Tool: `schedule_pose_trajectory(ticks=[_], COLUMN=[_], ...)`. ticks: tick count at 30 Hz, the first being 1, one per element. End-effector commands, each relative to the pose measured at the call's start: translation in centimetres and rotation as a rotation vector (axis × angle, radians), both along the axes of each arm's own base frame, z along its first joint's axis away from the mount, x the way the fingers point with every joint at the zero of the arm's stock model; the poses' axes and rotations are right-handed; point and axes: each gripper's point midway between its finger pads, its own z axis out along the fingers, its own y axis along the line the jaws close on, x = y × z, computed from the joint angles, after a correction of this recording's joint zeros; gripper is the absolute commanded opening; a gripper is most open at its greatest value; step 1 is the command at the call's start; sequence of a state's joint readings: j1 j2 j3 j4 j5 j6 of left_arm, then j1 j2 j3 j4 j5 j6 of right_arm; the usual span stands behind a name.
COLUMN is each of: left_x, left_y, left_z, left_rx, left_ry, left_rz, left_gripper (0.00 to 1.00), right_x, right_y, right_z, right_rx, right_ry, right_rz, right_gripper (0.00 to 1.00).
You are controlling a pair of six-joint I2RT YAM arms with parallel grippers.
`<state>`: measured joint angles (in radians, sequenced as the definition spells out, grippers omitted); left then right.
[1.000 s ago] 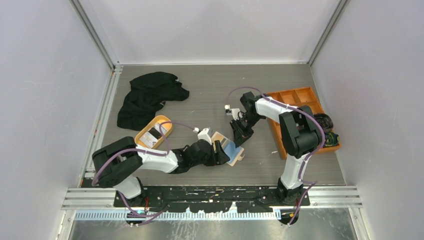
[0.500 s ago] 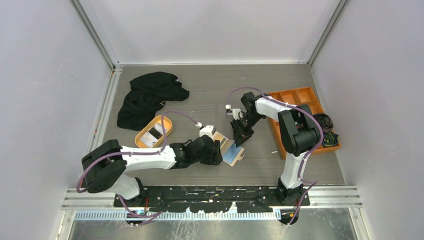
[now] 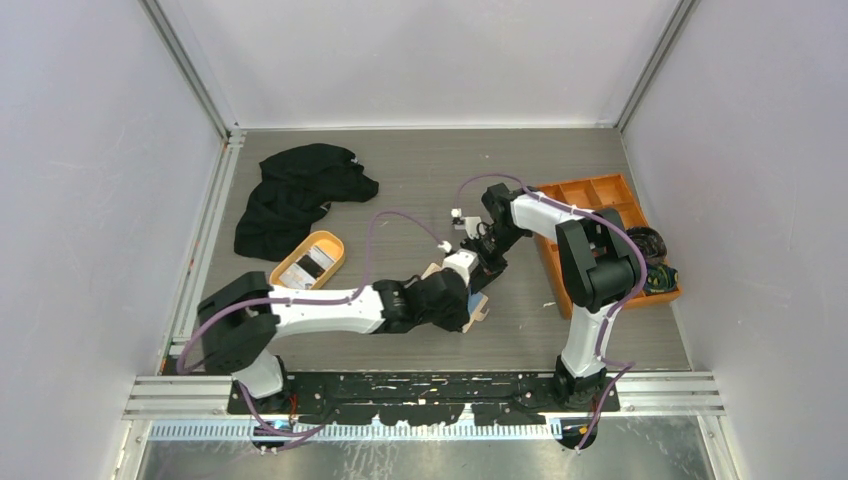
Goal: Put the credit cards into the card holder
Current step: Open the card holder at the center of the board.
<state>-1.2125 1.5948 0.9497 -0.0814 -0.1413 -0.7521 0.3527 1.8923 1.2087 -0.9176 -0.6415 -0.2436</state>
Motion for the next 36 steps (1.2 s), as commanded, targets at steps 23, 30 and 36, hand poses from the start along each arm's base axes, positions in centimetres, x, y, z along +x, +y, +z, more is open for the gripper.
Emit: schedule_pose_trajectory(ticks=[23, 30, 36], left_x=[9.0, 8.0, 6.3], left_y=[5.6, 6.3, 7.6], left_z=[-2.7, -1.6, 0.7], left_rx=[0.248, 0.112, -0.114], left_ry=[0.020, 0.055, 0.022], left_rz=[0.176, 0.168, 0.198], left_gripper=[0.31, 0.32, 0.33], right_x=[2.5, 3.9, -1.8], right_y=[-1.0, -2.2, -1.2], right_z=[2.6, 7.3, 6.5], right_rx=[-0.004, 0.071, 0.373], right_ry=[-0.170, -0.559, -0.922], right_rz=[0.011, 0.177, 0.663], right_gripper=[0.23, 0.36, 0.68])
